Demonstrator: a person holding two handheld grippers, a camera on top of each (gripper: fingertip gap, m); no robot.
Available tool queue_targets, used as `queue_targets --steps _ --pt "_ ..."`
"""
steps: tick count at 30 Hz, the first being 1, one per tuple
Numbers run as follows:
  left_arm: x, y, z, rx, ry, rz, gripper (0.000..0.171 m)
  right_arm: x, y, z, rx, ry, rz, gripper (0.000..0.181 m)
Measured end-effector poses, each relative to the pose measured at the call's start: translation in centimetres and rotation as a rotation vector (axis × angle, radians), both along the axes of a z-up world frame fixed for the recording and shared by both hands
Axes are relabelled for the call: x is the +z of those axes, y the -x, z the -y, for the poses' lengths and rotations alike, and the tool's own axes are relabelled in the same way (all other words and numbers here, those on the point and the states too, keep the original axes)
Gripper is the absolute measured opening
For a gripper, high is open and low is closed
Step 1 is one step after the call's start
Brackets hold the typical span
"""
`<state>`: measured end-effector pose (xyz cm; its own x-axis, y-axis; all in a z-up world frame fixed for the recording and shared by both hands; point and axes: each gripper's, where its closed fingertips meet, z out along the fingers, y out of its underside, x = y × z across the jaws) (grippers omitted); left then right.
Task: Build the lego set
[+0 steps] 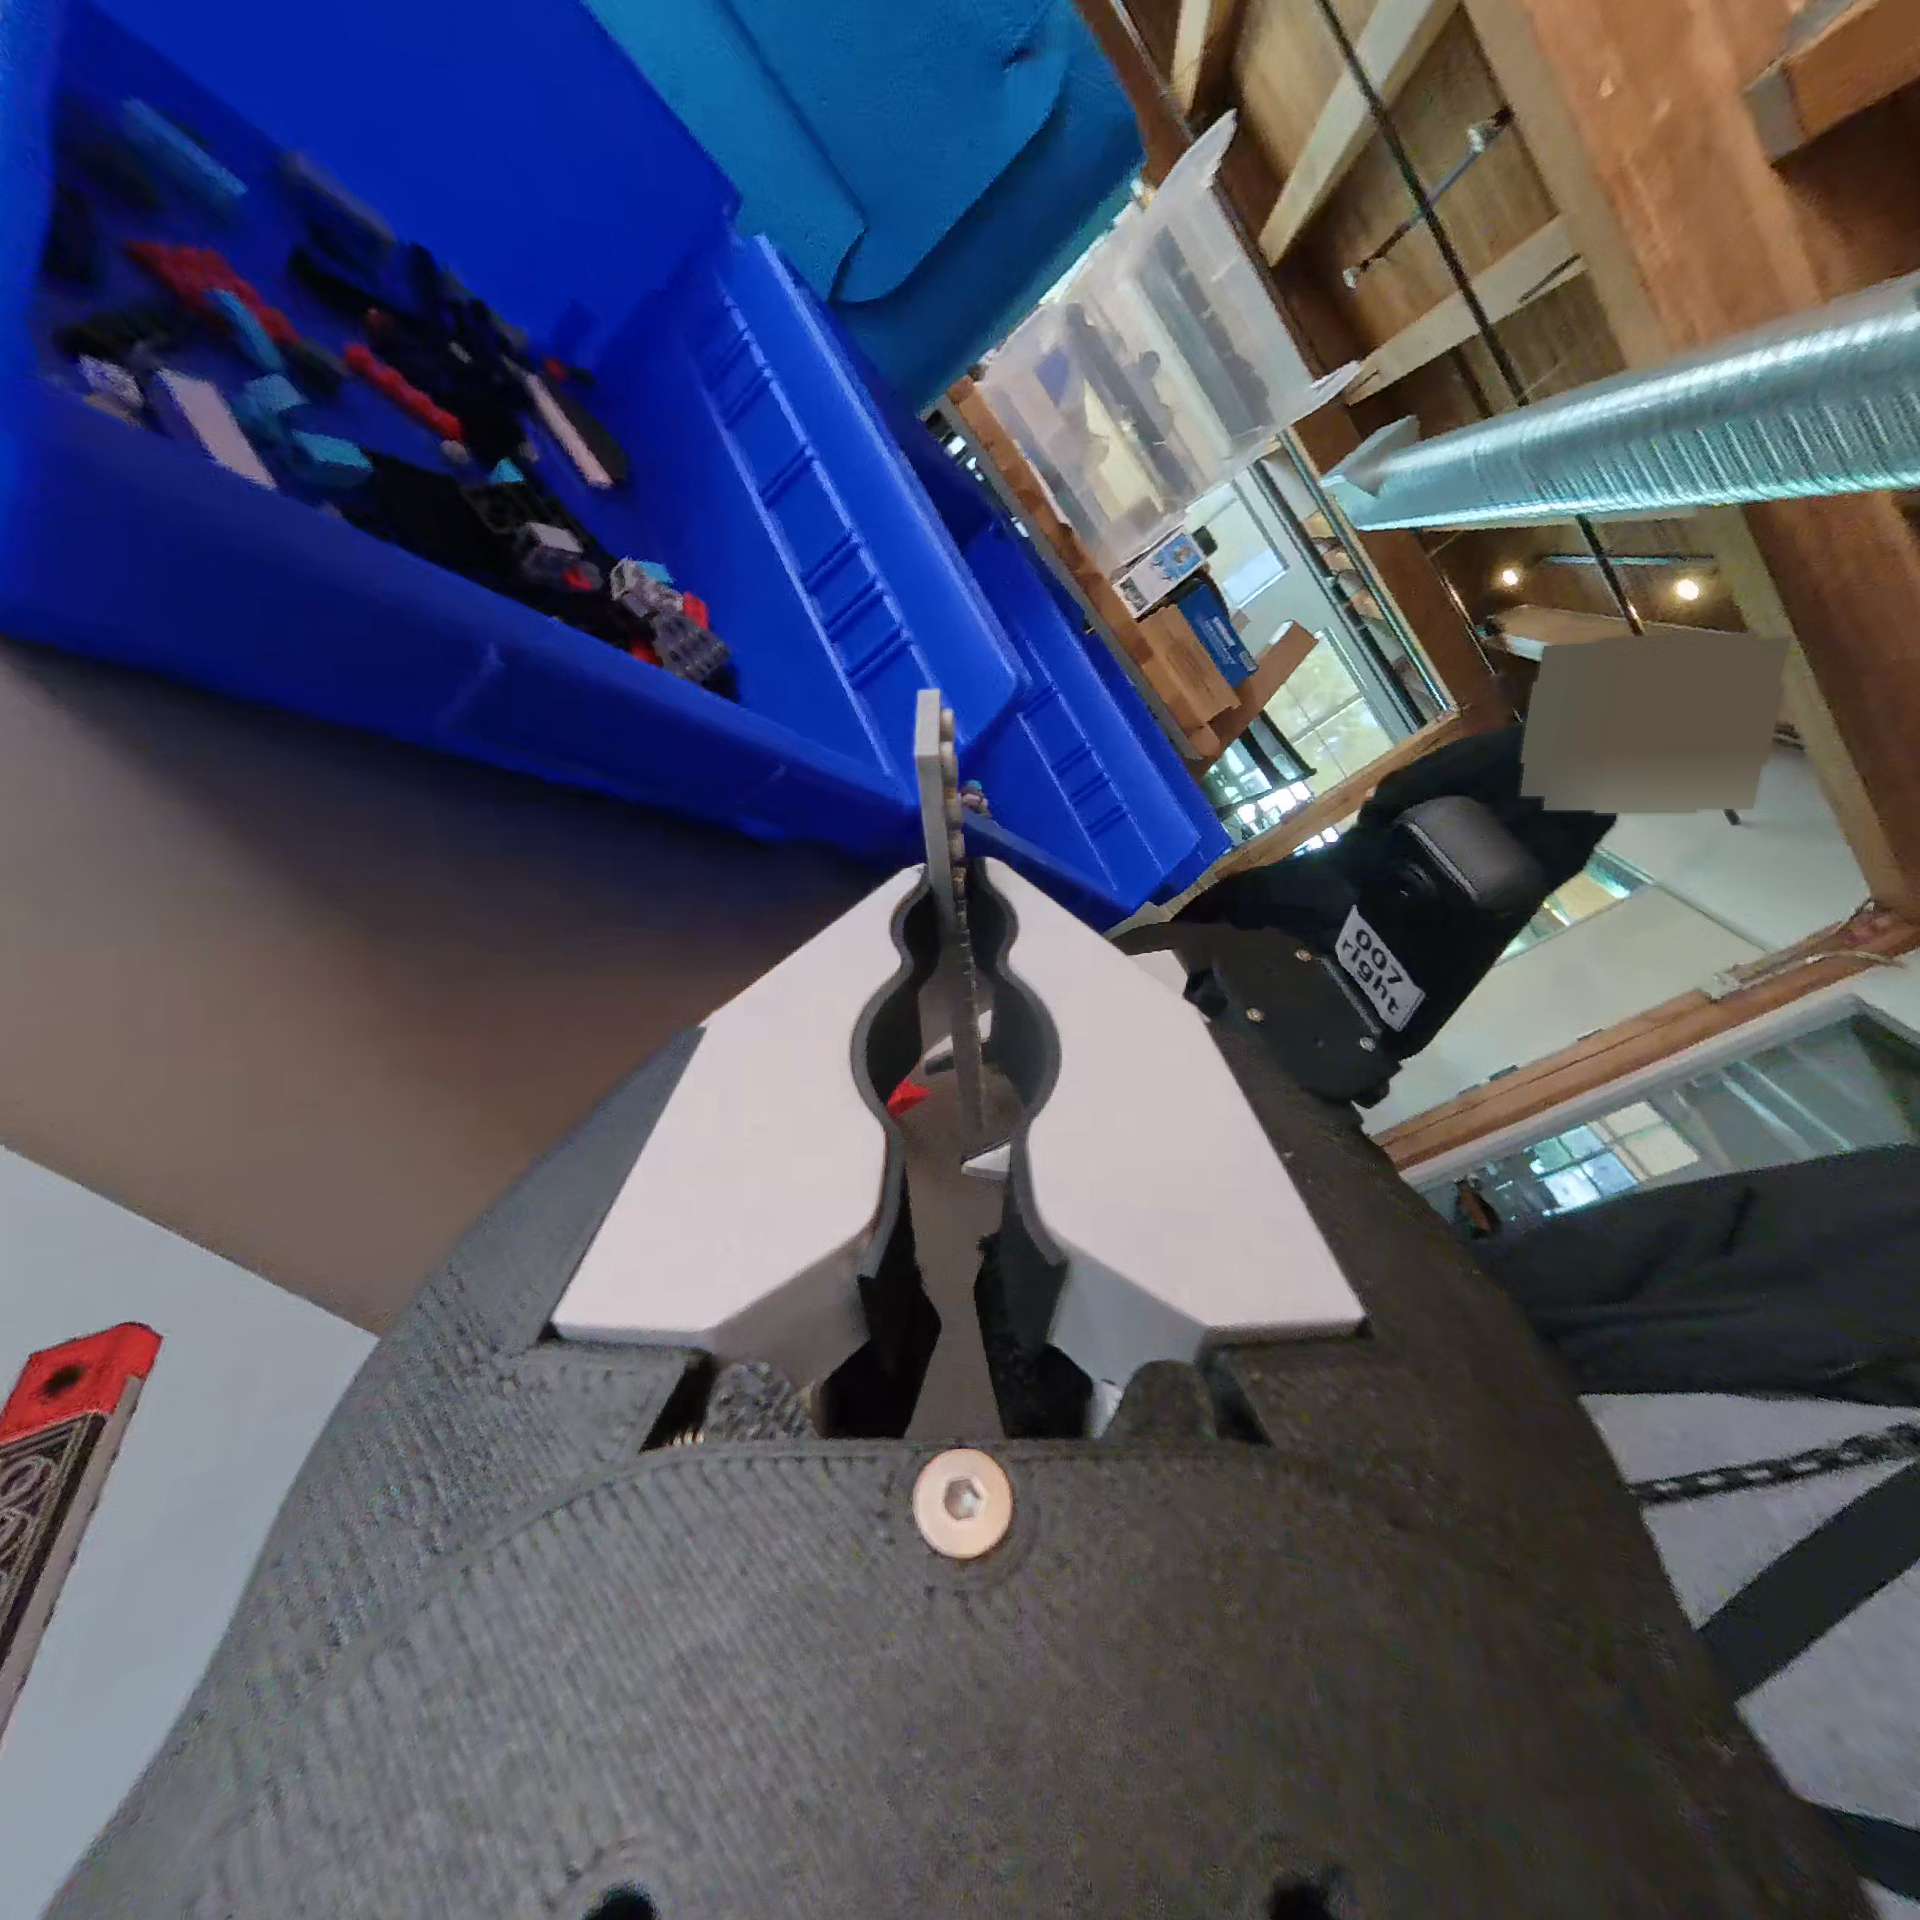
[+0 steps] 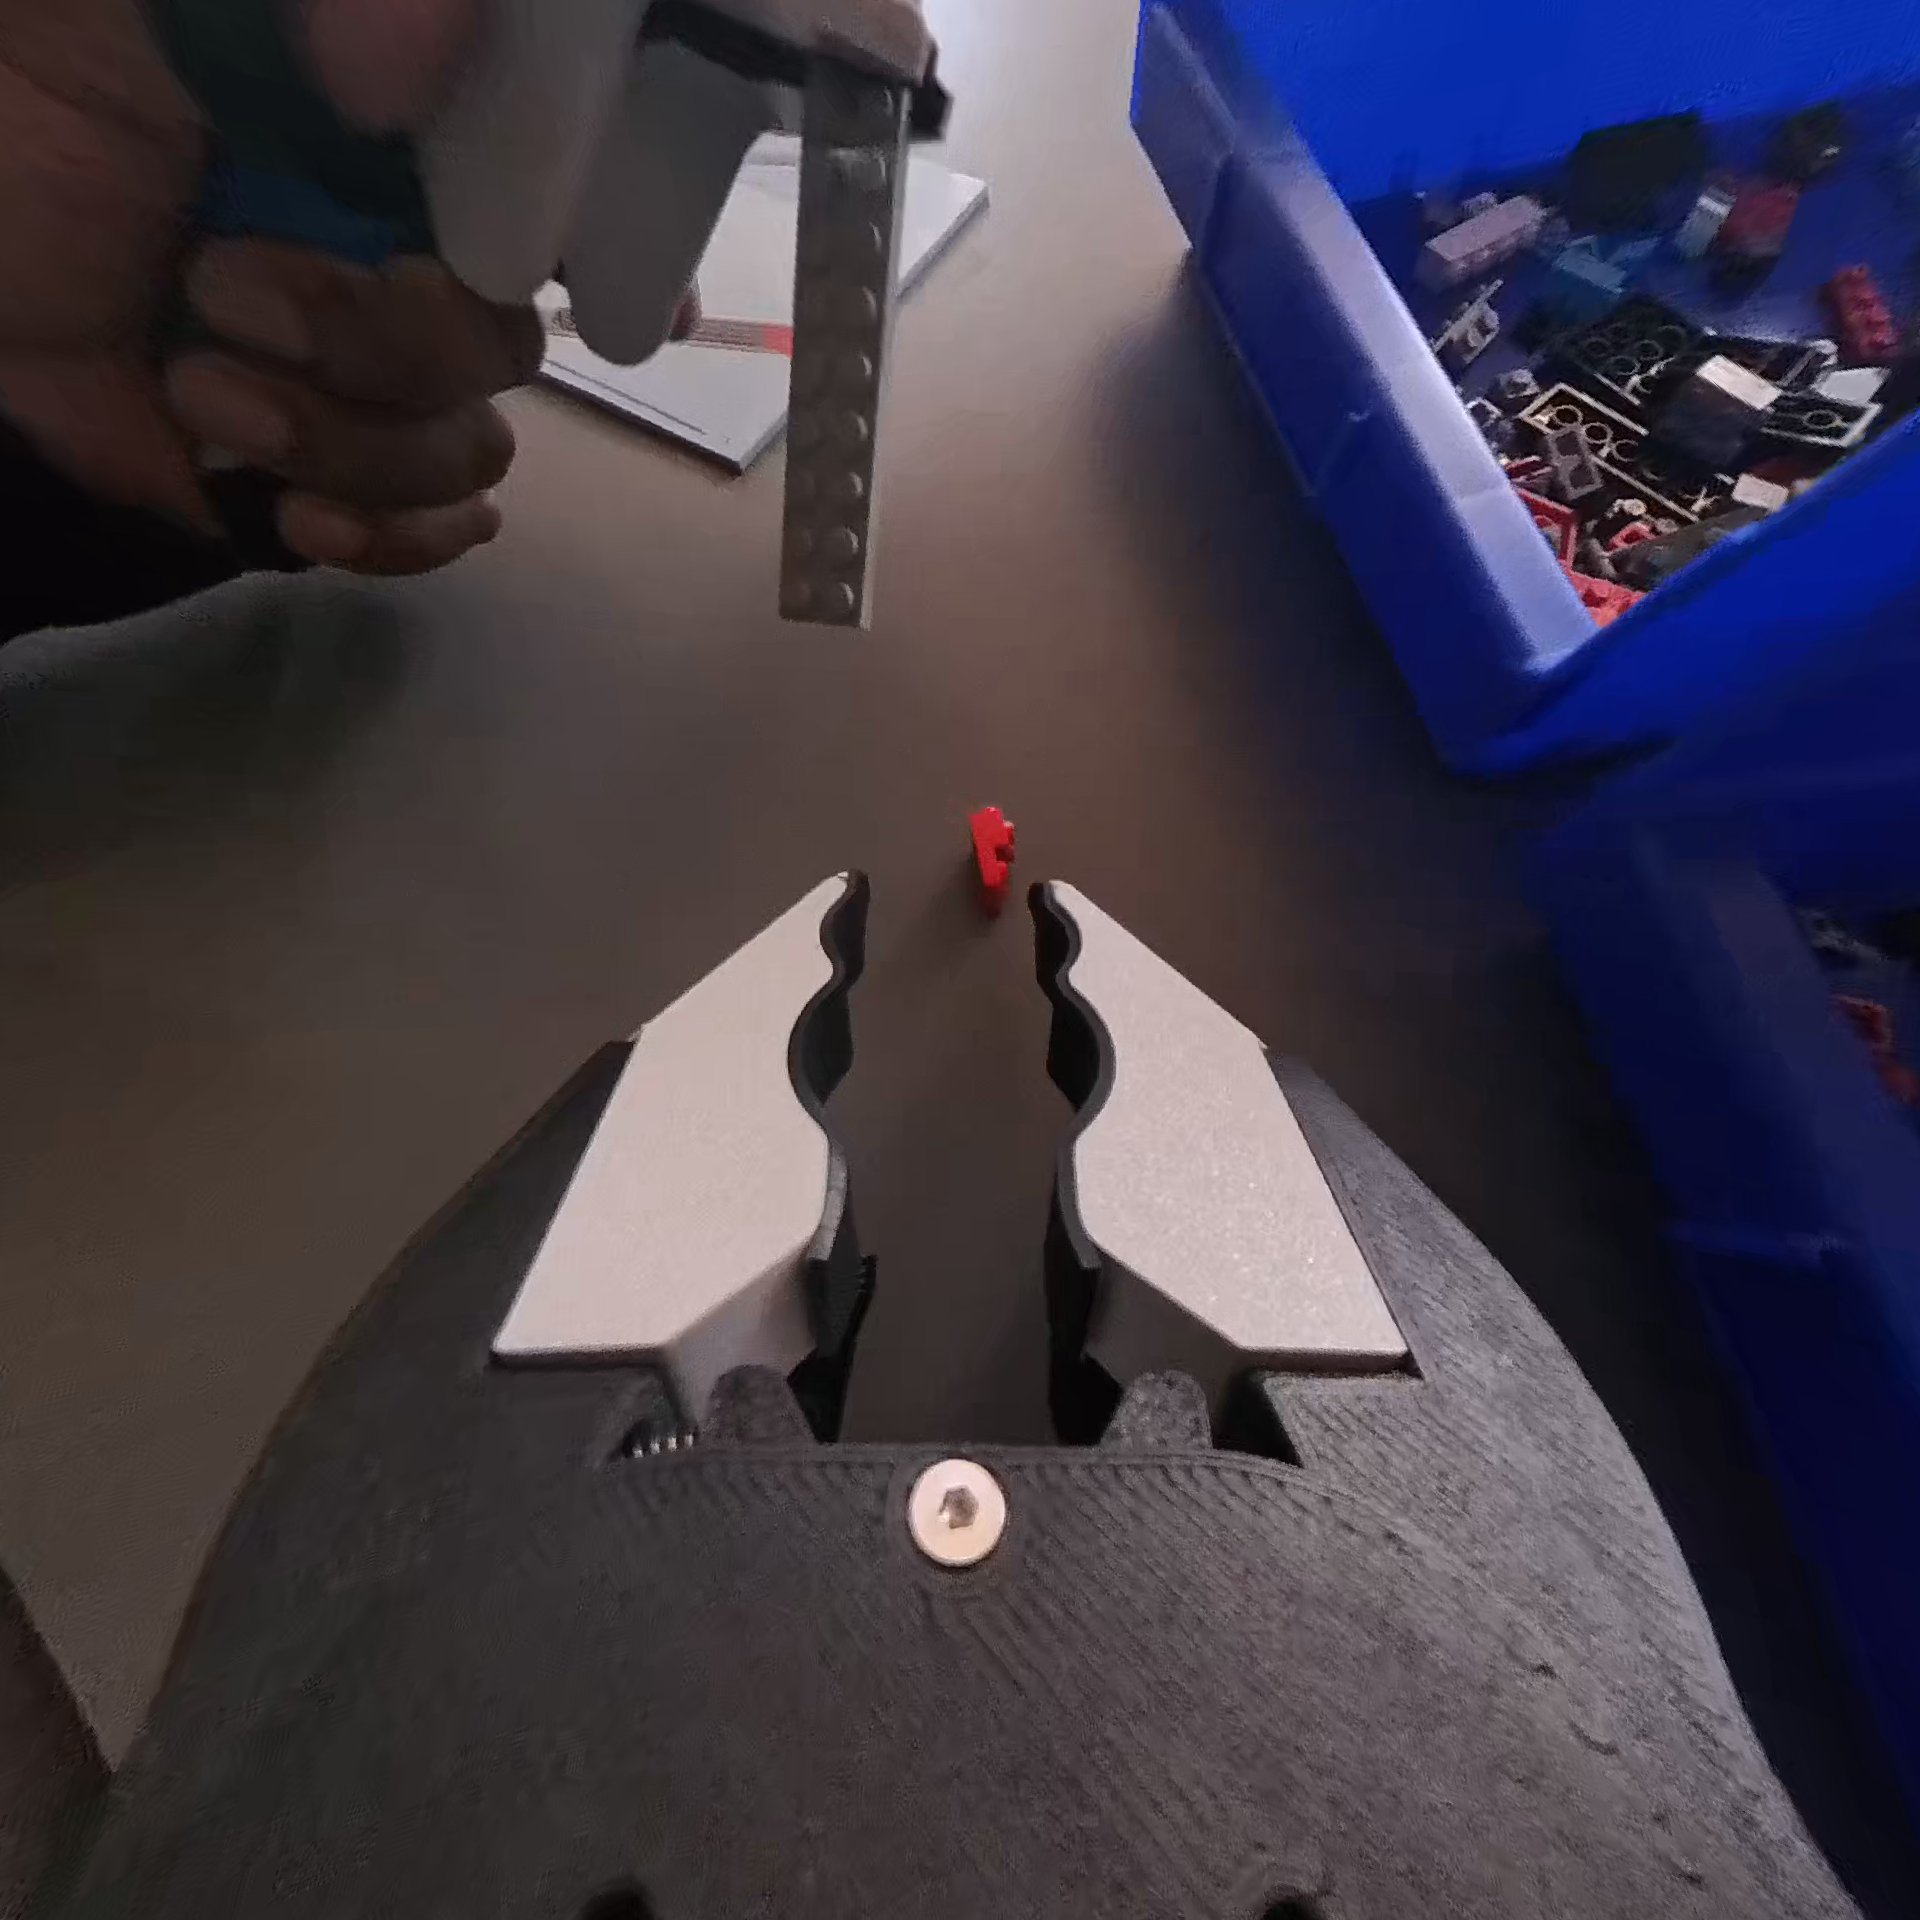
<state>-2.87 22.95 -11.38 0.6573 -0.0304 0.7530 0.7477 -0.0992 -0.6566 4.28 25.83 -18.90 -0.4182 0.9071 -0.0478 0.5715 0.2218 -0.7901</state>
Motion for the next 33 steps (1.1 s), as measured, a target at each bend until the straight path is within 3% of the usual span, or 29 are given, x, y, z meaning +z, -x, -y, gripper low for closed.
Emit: queue_targets --steps 9,13,21,26,33 --pt "0.3 1.0 2.5 0.055 -0.051 0.017 0.004 -0.1 0.6 2.1 0.063 -0.009 0.008 0.034" --pt "0.5 -0.4 3.1 0.008 -0.033 -0.005 0.004 -0.1 0.5 3.3 0.12 -0.025 -0.002 0.034" --pt "-3.0 -4.0 8.0 0.01 0.155 -0.01 0.004 0.0 0.1 6.0 0.244 -0.053 -0.008 0.034" --pt "-3.4 -5.2 10.9 0.042 0.16 0.029 0.004 -0.1 0.3 7.0 0.296 -0.028 0.014 0.034" --pt "-2.8 -5.6 11.5 0.033 0.103 0.039 0.004 1.1 1.1 4.3 0.248 -0.046 -0.041 0.034"
